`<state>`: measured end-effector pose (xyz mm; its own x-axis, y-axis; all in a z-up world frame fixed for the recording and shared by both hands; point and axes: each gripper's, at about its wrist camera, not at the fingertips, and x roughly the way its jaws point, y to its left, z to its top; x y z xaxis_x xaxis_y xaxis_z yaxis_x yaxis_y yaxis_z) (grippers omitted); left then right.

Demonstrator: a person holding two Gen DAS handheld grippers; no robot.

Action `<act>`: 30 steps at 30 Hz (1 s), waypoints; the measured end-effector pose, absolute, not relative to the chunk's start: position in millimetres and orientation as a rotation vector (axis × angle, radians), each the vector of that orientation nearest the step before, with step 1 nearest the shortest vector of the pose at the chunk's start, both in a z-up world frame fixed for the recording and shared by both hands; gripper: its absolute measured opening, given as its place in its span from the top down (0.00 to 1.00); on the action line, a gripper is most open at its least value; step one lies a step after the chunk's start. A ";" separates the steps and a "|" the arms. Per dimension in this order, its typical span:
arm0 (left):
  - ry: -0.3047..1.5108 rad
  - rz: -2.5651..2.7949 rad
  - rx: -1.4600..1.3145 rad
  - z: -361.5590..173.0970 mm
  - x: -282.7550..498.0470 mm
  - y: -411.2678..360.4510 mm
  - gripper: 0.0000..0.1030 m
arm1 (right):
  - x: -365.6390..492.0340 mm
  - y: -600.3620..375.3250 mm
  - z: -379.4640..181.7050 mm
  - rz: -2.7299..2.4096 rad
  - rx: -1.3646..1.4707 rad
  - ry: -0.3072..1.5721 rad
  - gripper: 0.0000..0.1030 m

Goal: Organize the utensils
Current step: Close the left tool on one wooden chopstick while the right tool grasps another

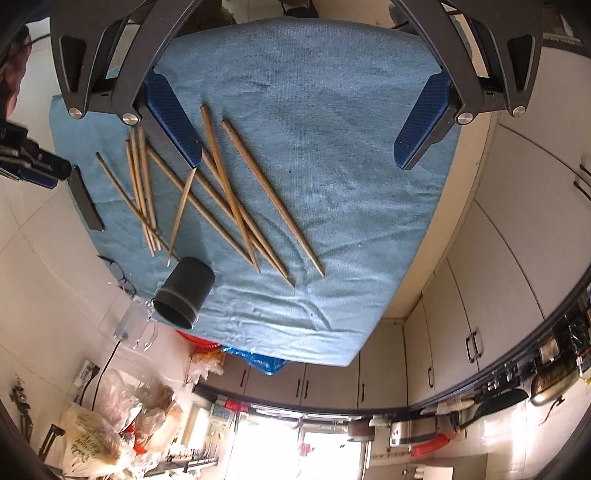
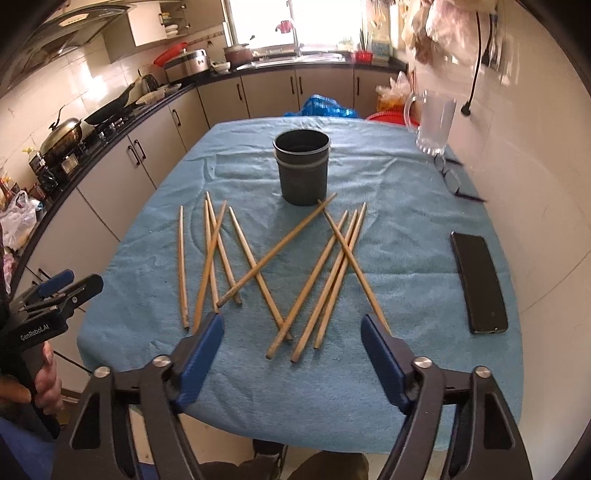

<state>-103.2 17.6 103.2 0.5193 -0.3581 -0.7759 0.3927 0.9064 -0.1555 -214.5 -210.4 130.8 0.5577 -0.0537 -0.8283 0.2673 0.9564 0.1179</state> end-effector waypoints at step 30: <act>1.170 -0.701 0.297 12.2 -11.6 -234.2 0.63 | -189.9 -365.9 87.5 -0.217 0.448 1.043 0.60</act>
